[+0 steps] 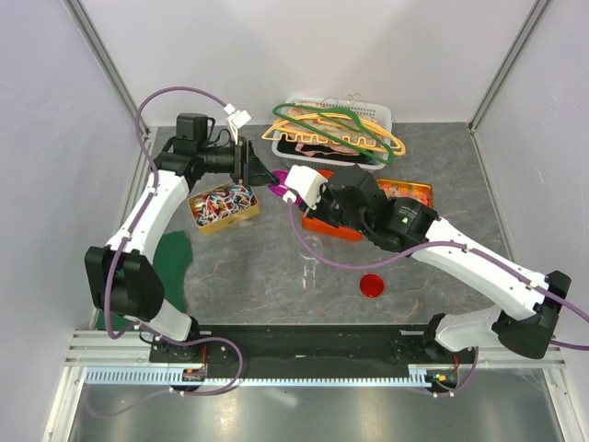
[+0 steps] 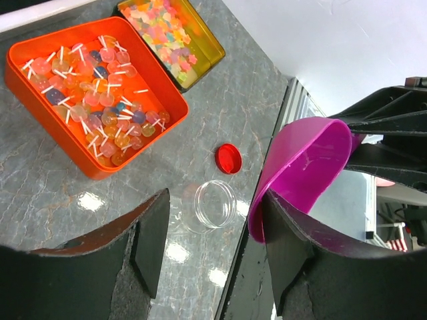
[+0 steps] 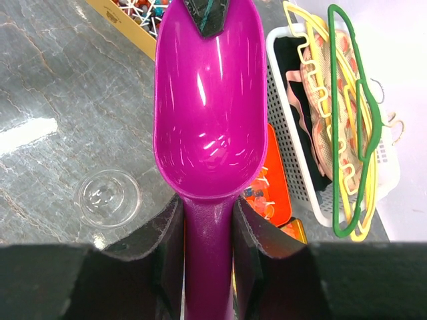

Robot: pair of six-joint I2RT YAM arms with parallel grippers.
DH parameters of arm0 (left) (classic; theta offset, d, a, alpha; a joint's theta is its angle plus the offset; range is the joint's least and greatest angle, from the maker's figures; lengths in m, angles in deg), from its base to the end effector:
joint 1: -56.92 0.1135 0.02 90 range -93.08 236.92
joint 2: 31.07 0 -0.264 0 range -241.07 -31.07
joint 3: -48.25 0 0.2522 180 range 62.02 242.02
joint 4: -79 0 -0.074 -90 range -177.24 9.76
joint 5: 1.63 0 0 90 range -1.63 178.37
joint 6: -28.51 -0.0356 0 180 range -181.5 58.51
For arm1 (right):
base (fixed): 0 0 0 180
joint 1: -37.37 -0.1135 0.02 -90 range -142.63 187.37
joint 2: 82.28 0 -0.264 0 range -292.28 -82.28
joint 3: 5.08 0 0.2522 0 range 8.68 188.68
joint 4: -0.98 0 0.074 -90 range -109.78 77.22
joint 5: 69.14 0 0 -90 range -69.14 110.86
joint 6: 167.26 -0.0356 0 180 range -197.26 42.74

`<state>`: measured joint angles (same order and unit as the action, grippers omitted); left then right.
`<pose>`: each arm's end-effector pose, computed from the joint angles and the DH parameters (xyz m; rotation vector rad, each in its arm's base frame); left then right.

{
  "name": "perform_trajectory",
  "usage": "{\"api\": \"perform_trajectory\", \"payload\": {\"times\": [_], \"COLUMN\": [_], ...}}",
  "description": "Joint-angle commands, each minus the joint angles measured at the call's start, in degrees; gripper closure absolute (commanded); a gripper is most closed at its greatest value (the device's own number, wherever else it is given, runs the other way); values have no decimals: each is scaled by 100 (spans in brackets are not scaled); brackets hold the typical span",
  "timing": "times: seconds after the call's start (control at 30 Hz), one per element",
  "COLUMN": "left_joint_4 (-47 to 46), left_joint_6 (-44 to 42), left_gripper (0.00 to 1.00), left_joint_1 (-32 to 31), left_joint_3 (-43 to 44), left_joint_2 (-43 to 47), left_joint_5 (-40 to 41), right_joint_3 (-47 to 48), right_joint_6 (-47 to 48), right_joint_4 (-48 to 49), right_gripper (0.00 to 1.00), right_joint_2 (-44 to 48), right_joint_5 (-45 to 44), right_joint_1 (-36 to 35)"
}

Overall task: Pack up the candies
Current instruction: Pick up the spatula from the center of the board, then pick up the storage box at the center of the board.

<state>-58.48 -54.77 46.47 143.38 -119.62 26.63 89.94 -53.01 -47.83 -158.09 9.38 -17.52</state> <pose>0.3261 -0.0920 0.3530 0.6788 1.9910 -1.3425 0.1715 0.2316 0.3986 -1.2280 1.6766 0.1179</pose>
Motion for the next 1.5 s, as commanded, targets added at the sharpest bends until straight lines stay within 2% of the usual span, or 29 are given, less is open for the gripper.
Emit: {"api": "perform_trajectory", "payload": {"times": [0.0, 0.17, 0.33, 0.6, 0.73, 0.77, 0.87, 0.9, 0.93, 1.0, 1.1, 1.17, 1.3, 1.47], "left_joint_4": [95, 139, 218, 359, 368, 394, 412, 421, 421, 456, 526, 614, 1166, 1361], "left_joint_6": [-215, -233, -294, -408, -356, -399, -881, -1214, -1408, -1925, -2594, -2885, -2572, -2264], "left_gripper": [37, 37, 35, 21, 17, 11, 4, 3, 0, 0, 0, 0, 0, 1], "left_joint_1": [79, 70, 96, 272, 666, 755, 1028, 1028, 1028, 1028, 1028, 1274, 1598, 1784], "left_joint_3": [161, 187, 450, 890, 1153, 1180, 1093, 970, 891, 681, 347, 223, 266, -146], "left_joint_2": [-171, -294, -163, 189, 303, 338, 453, 453, 453, 313, 41, -74, -521, -523], "left_joint_5": [320, 329, 285, 179, 319, 450, 1240, 1921, 2276, 3101, 3789, 3914, 4275, 4626], "right_joint_3": [49, 128, 49, -92, -110, -127, -127, -110, -101, -57, -13, -30, -83, -92], "right_joint_6": [-34, -52, -17, 10, 45, 97, 141, 150, 141, 141, 141, 141, 133, 133], "right_joint_4": [227, 147, 191, 244, 235, 235, 270, 270, 262, 262, 235, 235, 244, 244], "right_gripper": [100, 100, 100, 100, 100, 100, 100, 100, 100, 100, 100, 100, 100, 100], "right_joint_2": [304, 313, 190, 190, 154, 163, 172, 172, 172, 163, 154, 163, 181, 172], "right_joint_5": [216, 393, 77, -3, -64, -169, -336, -354, -363, -389, -424, -433, -442, -433], "right_joint_1": [5, 5, 5, 5, 5, -4, -4, 5, 5, 5, -4, 5, 31, 49]}}
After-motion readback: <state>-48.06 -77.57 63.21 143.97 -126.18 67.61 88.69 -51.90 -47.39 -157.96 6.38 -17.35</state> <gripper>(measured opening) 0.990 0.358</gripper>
